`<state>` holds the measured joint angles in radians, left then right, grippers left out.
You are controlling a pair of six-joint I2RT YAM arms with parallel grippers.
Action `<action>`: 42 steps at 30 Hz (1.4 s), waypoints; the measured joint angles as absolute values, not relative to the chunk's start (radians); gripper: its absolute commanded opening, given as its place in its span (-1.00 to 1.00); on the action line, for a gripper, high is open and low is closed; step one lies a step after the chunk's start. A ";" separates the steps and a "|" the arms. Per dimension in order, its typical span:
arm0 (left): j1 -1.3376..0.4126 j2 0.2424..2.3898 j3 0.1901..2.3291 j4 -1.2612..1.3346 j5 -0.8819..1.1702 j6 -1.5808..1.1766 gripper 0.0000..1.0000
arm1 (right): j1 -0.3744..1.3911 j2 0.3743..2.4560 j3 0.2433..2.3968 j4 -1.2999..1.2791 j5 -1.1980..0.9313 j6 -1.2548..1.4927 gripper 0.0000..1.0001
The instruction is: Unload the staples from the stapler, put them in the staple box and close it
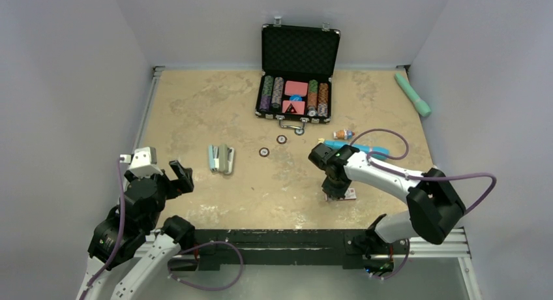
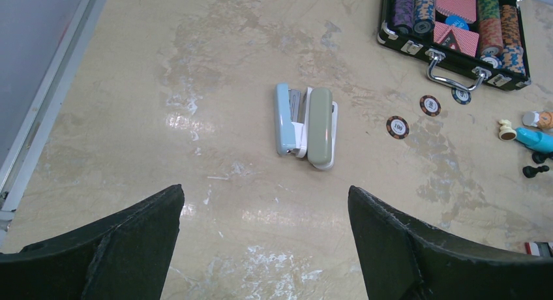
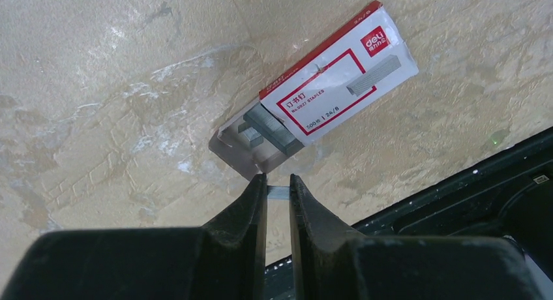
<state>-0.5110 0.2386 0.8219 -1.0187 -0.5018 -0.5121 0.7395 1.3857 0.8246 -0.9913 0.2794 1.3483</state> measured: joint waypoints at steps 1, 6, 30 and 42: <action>-0.511 0.239 0.822 -1.019 -0.502 -0.512 0.98 | 0.739 1.393 0.825 -0.991 0.279 1.349 -1.00; -0.511 0.239 0.822 -1.019 -0.502 -0.512 0.98 | 0.739 1.465 0.846 -0.979 0.295 1.343 -1.00; -0.511 0.239 0.822 -1.019 -0.502 -0.512 0.98 | 0.741 1.485 0.824 -0.903 0.293 1.305 -0.65; -0.511 0.241 0.822 -1.019 -0.502 -0.512 0.98 | 0.742 1.468 0.824 -0.901 0.293 1.294 -0.40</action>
<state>-0.5110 0.2413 0.8223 -1.0187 -0.5018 -0.5121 0.7418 1.4681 0.8238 -0.9009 0.2928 1.2942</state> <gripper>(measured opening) 0.991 0.295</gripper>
